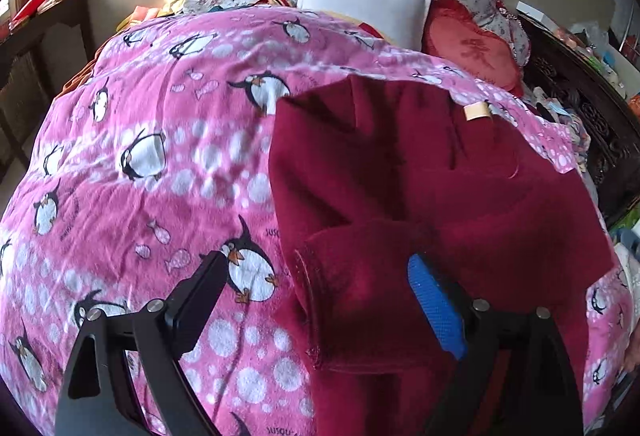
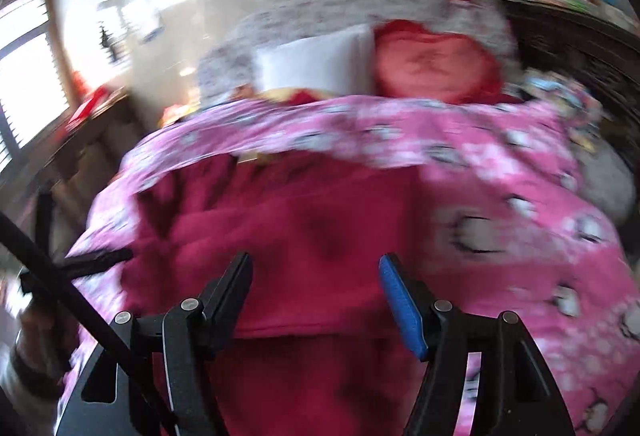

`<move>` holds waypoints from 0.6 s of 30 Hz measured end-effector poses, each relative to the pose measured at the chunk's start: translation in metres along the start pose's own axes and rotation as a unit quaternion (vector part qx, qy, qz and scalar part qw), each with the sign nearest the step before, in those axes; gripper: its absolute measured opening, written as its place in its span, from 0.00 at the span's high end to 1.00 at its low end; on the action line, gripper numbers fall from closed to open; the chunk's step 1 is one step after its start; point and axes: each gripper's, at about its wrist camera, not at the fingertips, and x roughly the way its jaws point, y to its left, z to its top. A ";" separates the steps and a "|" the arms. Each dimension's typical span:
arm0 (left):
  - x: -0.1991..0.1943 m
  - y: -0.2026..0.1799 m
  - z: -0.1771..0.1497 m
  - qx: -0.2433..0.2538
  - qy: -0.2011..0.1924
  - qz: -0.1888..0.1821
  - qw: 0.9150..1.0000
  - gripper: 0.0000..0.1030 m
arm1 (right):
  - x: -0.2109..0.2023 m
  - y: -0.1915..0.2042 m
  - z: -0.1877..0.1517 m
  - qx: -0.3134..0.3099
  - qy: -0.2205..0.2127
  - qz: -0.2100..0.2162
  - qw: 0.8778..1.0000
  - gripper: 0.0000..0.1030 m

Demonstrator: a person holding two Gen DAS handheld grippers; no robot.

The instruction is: Fold small clothes

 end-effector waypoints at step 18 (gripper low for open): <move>-0.039 -0.015 0.057 0.063 -0.087 0.017 0.994 0.89 | 0.039 -0.021 0.019 -0.007 -0.025 -0.065 0.998 0.88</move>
